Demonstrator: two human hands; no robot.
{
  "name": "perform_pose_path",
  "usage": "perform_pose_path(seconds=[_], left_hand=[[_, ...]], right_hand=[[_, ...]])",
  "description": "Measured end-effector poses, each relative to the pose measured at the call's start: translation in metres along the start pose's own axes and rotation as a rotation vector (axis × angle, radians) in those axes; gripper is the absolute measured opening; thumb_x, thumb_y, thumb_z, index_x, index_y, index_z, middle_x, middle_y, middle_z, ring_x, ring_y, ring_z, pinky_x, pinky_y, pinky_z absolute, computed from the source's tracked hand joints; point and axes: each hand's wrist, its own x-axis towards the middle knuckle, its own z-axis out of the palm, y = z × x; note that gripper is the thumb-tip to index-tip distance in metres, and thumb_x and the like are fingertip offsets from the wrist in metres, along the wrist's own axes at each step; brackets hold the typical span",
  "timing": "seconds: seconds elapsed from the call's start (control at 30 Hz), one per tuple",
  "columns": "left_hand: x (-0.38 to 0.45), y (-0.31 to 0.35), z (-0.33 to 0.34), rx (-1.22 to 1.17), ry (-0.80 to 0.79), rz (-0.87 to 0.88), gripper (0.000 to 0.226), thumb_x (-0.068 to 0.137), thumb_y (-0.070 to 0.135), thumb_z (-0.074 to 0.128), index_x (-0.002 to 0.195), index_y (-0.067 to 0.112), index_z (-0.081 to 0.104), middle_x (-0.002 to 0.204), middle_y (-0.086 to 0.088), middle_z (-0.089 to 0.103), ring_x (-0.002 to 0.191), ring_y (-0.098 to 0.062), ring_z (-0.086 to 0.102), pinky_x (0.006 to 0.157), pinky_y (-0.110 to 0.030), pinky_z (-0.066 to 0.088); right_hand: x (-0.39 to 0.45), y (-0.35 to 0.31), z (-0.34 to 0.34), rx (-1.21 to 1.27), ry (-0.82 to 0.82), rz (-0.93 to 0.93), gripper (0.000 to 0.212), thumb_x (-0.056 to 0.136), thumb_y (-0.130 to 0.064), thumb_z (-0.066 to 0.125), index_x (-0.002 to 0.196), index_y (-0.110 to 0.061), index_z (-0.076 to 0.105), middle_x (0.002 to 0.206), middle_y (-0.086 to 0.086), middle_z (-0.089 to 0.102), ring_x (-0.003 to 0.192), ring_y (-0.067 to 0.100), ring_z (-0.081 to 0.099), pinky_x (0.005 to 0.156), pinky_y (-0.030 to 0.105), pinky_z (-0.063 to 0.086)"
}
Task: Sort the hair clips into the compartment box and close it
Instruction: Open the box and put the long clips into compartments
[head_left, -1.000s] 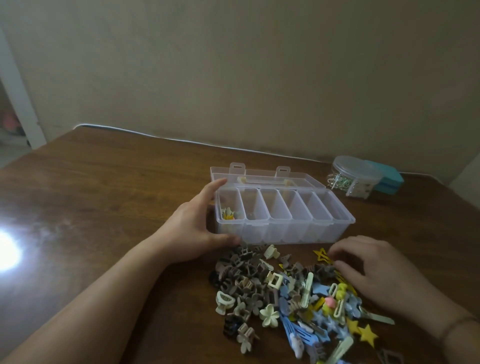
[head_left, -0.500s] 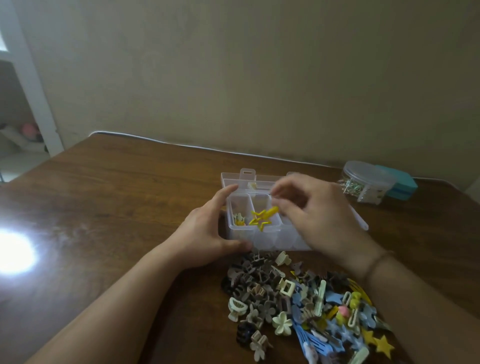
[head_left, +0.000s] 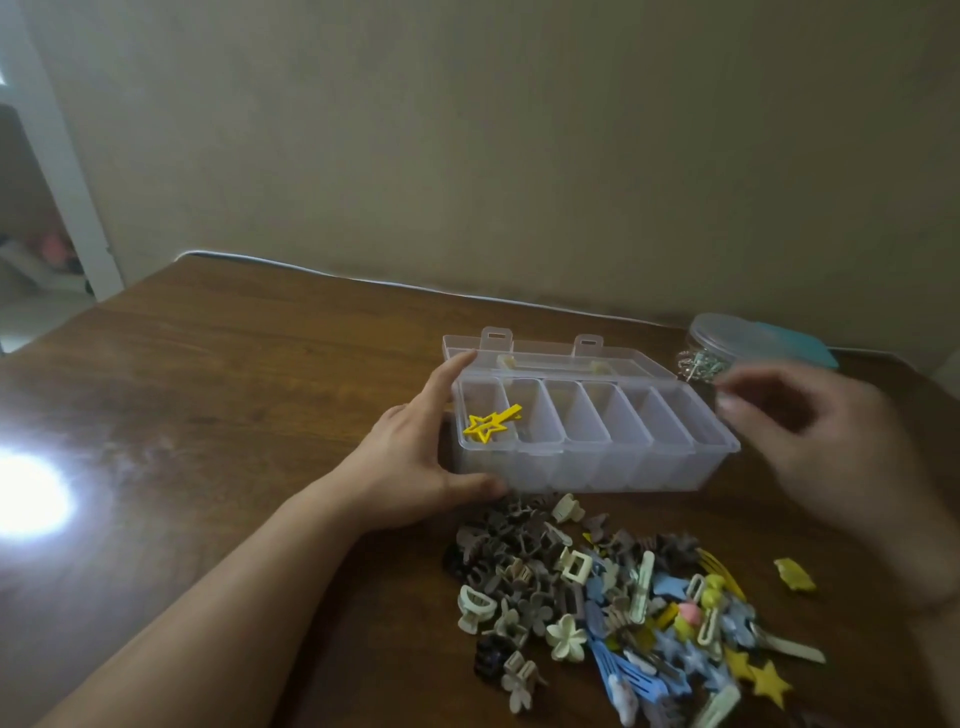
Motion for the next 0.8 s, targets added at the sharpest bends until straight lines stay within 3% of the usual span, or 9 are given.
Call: perform_pose_path(seconds=[0.1, 0.17, 0.23, 0.3, 0.4, 0.5, 0.6, 0.8], left_hand=[[-0.004, 0.005, -0.003, -0.103, -0.006, 0.005, 0.104, 0.061, 0.076, 0.064, 0.144, 0.061, 0.004, 0.152, 0.013, 0.037, 0.133, -0.01, 0.043, 0.11, -0.037, 0.036], [-0.005, 0.007, -0.002, -0.19, 0.03, 0.003, 0.09, 0.064, 0.079, 0.055, 0.143, 0.06, 0.015, 0.149, 0.012, 0.04, 0.123, -0.004, 0.049, 0.103, -0.032, 0.041], [-0.003, 0.007, 0.0, -0.192, 0.135, -0.014, 0.083, 0.067, 0.086, 0.047, 0.141, 0.052, 0.029, 0.144, 0.006, 0.049, 0.116, -0.006, 0.057, 0.101, -0.038, 0.048], [-0.002, 0.006, 0.003, -0.088, 0.301, -0.053, 0.086, 0.068, 0.092, 0.036, 0.136, 0.04, 0.041, 0.128, 0.004, 0.059, 0.108, -0.01, 0.062, 0.096, -0.043, 0.052], [-0.003, 0.01, 0.005, 0.045, 0.475, -0.005, 0.077, 0.078, 0.082, 0.033, 0.128, 0.028, 0.054, 0.117, 0.007, 0.053, 0.11, -0.012, 0.055, 0.091, -0.035, 0.046], [-0.004, 0.017, 0.008, 0.09, 0.473, 0.13, 0.052, 0.084, 0.067, 0.045, 0.111, 0.027, 0.065, 0.114, 0.011, 0.054, 0.116, -0.011, 0.044, 0.091, -0.028, 0.035], [-0.003, 0.018, 0.012, 0.123, 0.482, 0.179, 0.034, 0.08, 0.058, 0.055, 0.089, 0.028, 0.069, 0.107, 0.011, 0.058, 0.115, -0.012, 0.04, 0.092, -0.03, 0.034], [-0.001, 0.018, 0.014, 0.044, 0.56, 0.019, 0.014, 0.08, 0.031, 0.074, 0.073, 0.026, 0.063, 0.107, 0.006, 0.057, 0.116, -0.016, 0.037, 0.097, -0.036, 0.033]], right_hand=[[-0.037, 0.049, -0.027, -0.112, -0.296, 0.114, 0.047, 0.065, -0.083, 0.052, 0.102, -0.057, 0.06, 0.104, -0.02, 0.065, 0.094, 0.004, 0.061, 0.07, 0.027, 0.052], [-0.056, 0.069, -0.03, -0.121, -0.485, 0.13, 0.061, 0.057, -0.091, 0.05, 0.109, -0.06, 0.058, 0.12, -0.03, 0.056, 0.104, -0.003, 0.057, 0.08, 0.032, 0.052], [-0.065, 0.072, -0.026, -0.068, -0.58, 0.155, 0.065, 0.057, -0.089, 0.053, 0.115, -0.061, 0.054, 0.13, -0.034, 0.047, 0.113, -0.007, 0.051, 0.089, 0.033, 0.049], [-0.067, 0.072, -0.023, -0.012, -0.587, 0.161, 0.067, 0.054, -0.087, 0.055, 0.117, -0.063, 0.052, 0.131, -0.038, 0.043, 0.116, -0.012, 0.045, 0.092, 0.027, 0.044], [-0.065, 0.073, -0.02, 0.055, -0.541, 0.154, 0.054, 0.06, -0.078, 0.059, 0.112, -0.062, 0.057, 0.125, -0.038, 0.049, 0.117, -0.014, 0.045, 0.094, 0.02, 0.04], [-0.068, 0.074, -0.02, 0.092, -0.482, 0.166, 0.034, 0.072, -0.06, 0.068, 0.106, -0.06, 0.062, 0.118, -0.034, 0.056, 0.113, -0.011, 0.05, 0.092, 0.012, 0.042], [-0.069, 0.074, -0.017, 0.041, -0.423, 0.139, 0.04, 0.068, -0.042, 0.07, 0.102, -0.06, 0.061, 0.111, -0.035, 0.059, 0.108, -0.012, 0.052, 0.085, 0.014, 0.042], [-0.071, 0.073, -0.011, 0.005, -0.389, 0.059, 0.033, 0.074, -0.052, 0.069, 0.106, -0.057, 0.06, 0.115, -0.035, 0.055, 0.112, -0.009, 0.05, 0.087, 0.014, 0.038]])
